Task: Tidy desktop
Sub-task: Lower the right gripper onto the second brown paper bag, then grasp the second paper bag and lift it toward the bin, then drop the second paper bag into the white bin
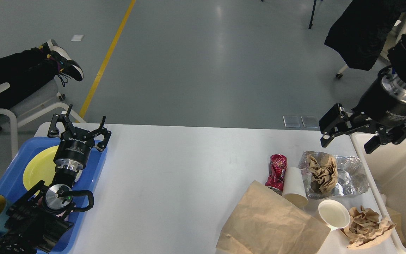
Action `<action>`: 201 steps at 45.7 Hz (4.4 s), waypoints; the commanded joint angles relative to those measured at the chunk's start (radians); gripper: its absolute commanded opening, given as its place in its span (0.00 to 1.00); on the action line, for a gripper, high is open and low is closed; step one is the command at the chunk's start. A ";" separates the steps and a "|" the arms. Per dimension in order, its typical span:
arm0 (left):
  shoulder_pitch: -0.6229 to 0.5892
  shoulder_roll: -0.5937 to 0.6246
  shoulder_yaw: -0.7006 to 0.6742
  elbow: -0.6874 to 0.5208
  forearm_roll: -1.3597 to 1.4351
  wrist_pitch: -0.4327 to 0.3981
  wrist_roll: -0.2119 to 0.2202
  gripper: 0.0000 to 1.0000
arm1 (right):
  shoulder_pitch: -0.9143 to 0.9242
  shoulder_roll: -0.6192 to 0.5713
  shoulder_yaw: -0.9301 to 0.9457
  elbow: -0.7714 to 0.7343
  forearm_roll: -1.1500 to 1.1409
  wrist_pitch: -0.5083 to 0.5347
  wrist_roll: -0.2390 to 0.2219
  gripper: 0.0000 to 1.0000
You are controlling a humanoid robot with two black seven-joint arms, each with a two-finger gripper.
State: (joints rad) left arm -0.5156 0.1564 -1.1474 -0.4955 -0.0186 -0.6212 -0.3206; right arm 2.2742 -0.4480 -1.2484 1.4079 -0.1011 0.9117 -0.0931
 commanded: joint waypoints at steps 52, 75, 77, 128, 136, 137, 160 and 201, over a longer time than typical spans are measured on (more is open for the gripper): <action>-0.001 0.000 -0.002 0.000 0.000 0.000 0.000 0.96 | -0.553 -0.066 0.055 0.206 0.268 -0.490 0.010 0.98; -0.001 0.000 -0.002 0.000 0.000 0.000 0.000 0.96 | -0.935 -0.054 0.320 0.063 0.278 -0.680 0.012 0.92; 0.000 0.000 -0.002 0.000 0.000 0.000 0.000 0.96 | -0.958 -0.051 0.339 0.051 0.276 -0.680 0.012 0.92; 0.000 0.000 -0.002 0.000 0.000 0.000 0.000 0.96 | -0.961 0.020 0.348 0.023 0.319 -0.613 0.004 0.00; 0.000 0.000 -0.002 0.000 0.000 0.000 0.000 0.96 | -0.779 -0.043 0.340 0.054 0.342 -0.309 0.009 0.00; -0.001 0.000 -0.002 0.000 0.000 0.000 0.000 0.96 | -0.750 -0.047 0.334 0.063 0.348 -0.288 0.009 0.00; -0.001 0.000 -0.002 0.000 0.000 0.000 0.000 0.96 | 0.108 0.057 -0.058 0.109 0.304 0.033 0.001 0.00; 0.000 0.000 -0.002 0.000 0.000 0.000 0.000 0.96 | -0.341 -0.285 -0.353 -0.283 0.316 -0.591 0.000 0.00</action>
State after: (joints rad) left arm -0.5162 0.1565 -1.1492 -0.4955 -0.0186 -0.6213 -0.3206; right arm 2.0953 -0.6866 -1.6227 1.1957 0.2054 0.4573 -0.0936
